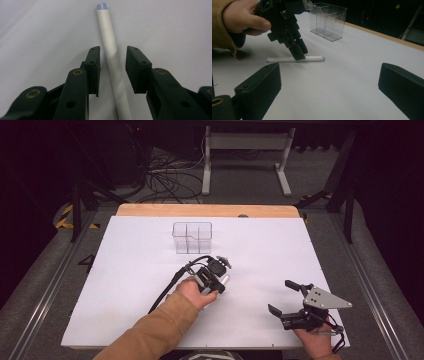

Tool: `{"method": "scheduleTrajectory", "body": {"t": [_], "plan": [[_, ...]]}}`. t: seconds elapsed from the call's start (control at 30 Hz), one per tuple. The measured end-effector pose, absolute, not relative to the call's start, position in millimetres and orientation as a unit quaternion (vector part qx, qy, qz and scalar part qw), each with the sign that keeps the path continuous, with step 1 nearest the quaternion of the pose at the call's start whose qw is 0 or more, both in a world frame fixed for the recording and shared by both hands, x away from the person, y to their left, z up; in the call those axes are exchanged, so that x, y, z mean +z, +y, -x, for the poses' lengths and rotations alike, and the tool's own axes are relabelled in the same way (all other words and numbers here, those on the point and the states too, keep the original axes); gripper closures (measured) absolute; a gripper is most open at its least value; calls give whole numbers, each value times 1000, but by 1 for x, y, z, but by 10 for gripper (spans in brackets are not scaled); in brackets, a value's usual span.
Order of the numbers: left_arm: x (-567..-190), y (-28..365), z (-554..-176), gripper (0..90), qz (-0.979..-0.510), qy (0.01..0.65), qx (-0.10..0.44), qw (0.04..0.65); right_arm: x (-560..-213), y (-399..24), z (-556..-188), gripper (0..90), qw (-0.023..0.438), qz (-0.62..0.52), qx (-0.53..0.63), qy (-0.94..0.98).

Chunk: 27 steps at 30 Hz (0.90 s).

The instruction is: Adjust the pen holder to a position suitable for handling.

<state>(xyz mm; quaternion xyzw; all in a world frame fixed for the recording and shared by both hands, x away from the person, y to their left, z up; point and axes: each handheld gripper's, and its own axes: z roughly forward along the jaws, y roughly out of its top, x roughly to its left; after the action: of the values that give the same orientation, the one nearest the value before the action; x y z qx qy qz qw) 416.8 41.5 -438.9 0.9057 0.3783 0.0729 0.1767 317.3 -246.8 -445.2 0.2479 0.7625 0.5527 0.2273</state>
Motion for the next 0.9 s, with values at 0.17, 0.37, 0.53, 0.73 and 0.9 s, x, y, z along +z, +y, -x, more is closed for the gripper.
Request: {"method": "scheduleTrajectory", "body": {"t": [0.17, 0.37, 0.53, 0.73, 0.9], "plan": [[-441, 40, -420, 684, -903, 386, 66, 173, -445, -246, -317, 50, 228, -245, 551, 764], [-443, 38, -422, 723, -900, 395, 62, 173, -446, -247, -318, 50, 226, -246, 550, 766], [-445, 36, -422, 747, -899, 400, 64, 166, -446, -246, -318, 50, 226, -245, 549, 766], [-445, 35, -422, 760, -899, 402, 72, 158, -446, -246, -318, 50, 227, -244, 550, 766], [-445, 32, -420, 757, -899, 404, 73, 153, -446, -246, -317, 50, 228, -244, 551, 765]]}}
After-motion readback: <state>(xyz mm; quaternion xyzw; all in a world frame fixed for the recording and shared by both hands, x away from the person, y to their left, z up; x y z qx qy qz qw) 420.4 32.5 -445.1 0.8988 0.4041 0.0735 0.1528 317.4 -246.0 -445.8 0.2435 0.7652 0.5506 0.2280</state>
